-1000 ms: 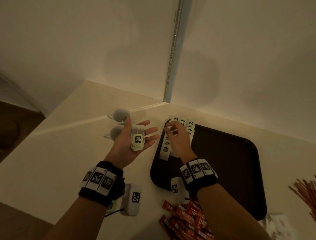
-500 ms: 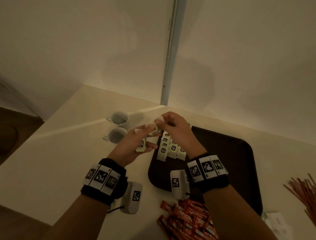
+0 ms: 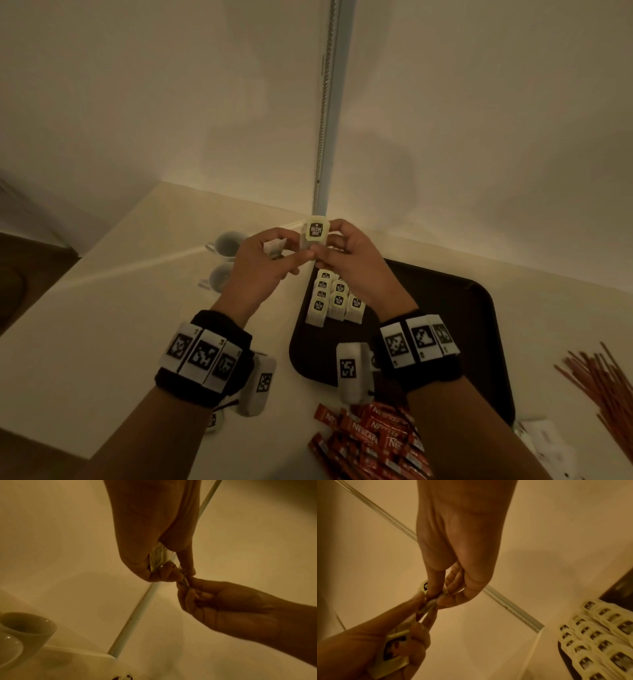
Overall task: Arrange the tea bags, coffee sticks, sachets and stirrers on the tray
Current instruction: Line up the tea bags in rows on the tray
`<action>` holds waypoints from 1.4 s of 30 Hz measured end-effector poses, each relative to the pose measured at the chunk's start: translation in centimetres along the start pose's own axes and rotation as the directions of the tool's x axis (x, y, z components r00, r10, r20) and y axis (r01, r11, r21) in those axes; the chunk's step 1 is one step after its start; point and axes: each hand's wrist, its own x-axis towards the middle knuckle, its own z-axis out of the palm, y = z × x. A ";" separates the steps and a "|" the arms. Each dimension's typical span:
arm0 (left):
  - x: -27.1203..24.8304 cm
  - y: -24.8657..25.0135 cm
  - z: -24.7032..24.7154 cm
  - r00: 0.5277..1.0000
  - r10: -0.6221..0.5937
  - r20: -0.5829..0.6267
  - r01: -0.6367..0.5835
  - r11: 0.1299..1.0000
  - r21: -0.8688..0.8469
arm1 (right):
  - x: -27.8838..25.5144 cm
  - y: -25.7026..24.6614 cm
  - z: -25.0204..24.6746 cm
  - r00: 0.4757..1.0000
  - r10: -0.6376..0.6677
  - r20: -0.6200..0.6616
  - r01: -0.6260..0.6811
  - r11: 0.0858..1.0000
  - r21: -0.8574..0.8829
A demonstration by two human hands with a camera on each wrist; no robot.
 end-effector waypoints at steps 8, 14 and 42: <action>-0.1 2.2 0.2 0.997 0.076 0.022 -0.077 0.996 0.039 | 0.4 -3.6 0.0 0.967 -0.217 -0.134 0.187 0.961 -0.206; -0.1 3.2 0.2 0.996 0.085 -0.018 -0.086 0.996 -0.027 | 0.8 -6.3 -0.5 0.925 -0.376 -0.050 0.362 0.915 -0.180; -0.3 3.1 2.9 0.996 0.060 0.063 -0.040 0.960 -0.278 | 1.3 -8.4 -1.3 0.861 -0.508 -0.006 0.454 0.774 -0.442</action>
